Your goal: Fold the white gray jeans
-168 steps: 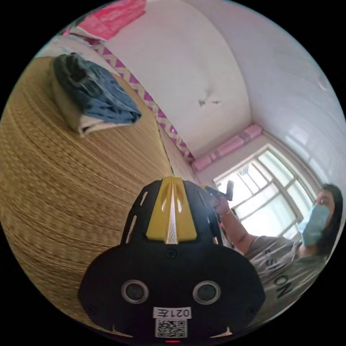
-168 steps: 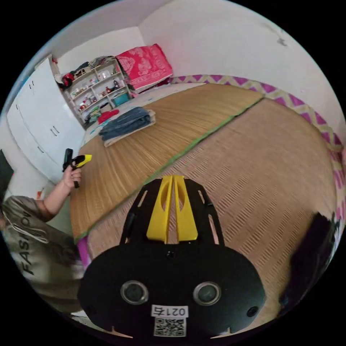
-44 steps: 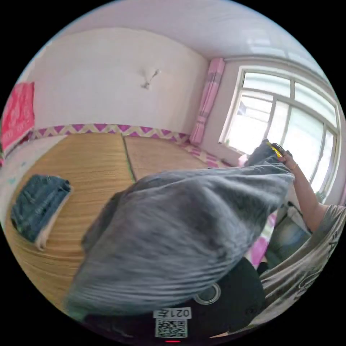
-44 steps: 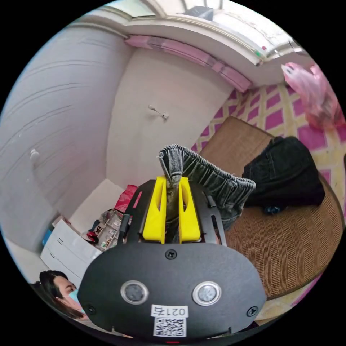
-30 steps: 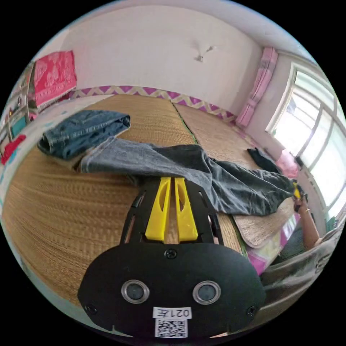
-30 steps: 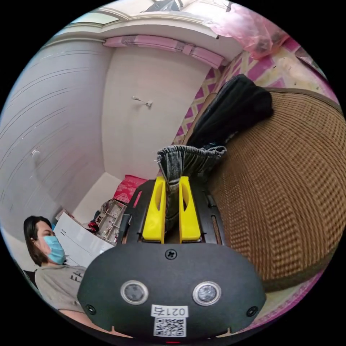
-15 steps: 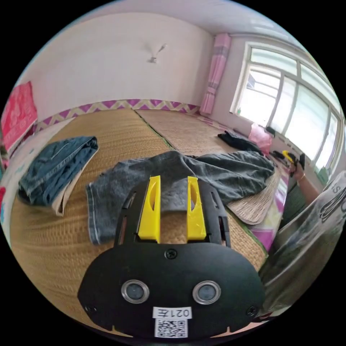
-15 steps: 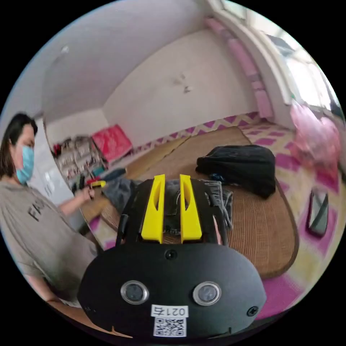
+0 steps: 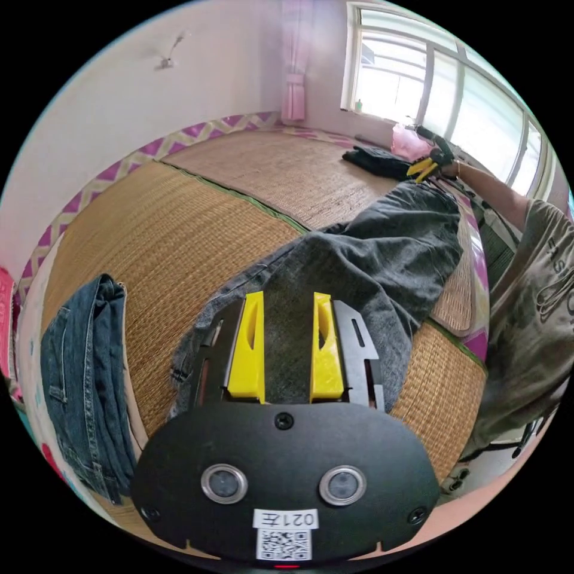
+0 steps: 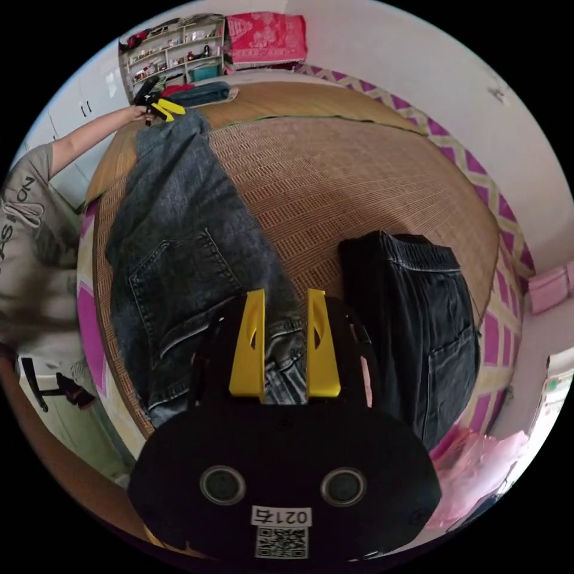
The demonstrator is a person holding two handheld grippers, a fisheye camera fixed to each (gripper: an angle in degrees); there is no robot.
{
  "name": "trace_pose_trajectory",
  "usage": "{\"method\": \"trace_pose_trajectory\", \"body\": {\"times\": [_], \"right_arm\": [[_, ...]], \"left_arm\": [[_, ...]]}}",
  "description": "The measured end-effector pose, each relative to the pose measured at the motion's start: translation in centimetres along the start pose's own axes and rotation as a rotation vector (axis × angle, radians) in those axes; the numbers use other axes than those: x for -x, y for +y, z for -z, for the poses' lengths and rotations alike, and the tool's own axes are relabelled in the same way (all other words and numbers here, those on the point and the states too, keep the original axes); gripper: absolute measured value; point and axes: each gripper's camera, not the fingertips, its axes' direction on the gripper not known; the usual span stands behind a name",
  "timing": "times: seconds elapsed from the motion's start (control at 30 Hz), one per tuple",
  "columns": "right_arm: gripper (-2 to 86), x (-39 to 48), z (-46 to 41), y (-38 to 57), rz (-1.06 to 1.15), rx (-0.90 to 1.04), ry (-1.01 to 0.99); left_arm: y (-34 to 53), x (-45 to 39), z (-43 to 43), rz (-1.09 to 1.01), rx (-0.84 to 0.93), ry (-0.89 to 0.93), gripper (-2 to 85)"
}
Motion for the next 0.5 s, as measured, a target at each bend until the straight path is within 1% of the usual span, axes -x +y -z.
{"method": "trace_pose_trajectory", "body": {"times": [0.1, 0.13, 0.2, 0.3, 0.37, 0.4, 0.5], "right_arm": [[8.1, -1.0, -1.9, -2.4, 0.023, 0.076, -0.083], [5.6, -0.9, -2.4, -3.0, 0.048, 0.104, -0.136], [0.7, -0.2, -1.6, -3.7, 0.08, 0.117, -0.132], [-0.5, 1.6, 2.1, -3.3, 0.112, 0.024, -0.069], [-0.8, 3.2, 5.6, -1.9, 0.106, -0.075, -0.041], [-0.8, 3.6, 6.4, -1.5, 0.105, -0.095, -0.038], [-0.9, 5.7, 9.9, 0.2, 0.106, -0.176, -0.031]], "left_arm": [[-1.1, 0.4, -1.9, 0.009, 0.022, 0.038, 11.7], [-1.5, 0.3, -2.7, 0.011, 0.031, 0.042, 11.5], [-1.8, -0.2, -3.2, -0.003, 0.032, 0.026, 10.7], [-1.8, -1.3, -2.4, -0.017, -0.015, 0.034, 7.8], [-1.6, -2.0, -1.5, -0.033, -0.056, 0.046, 7.6], [-1.5, -2.4, -1.3, -0.041, -0.061, 0.039, 8.0], [-1.9, -3.0, -3.1, -0.058, 0.042, 0.01, 12.1]]}}
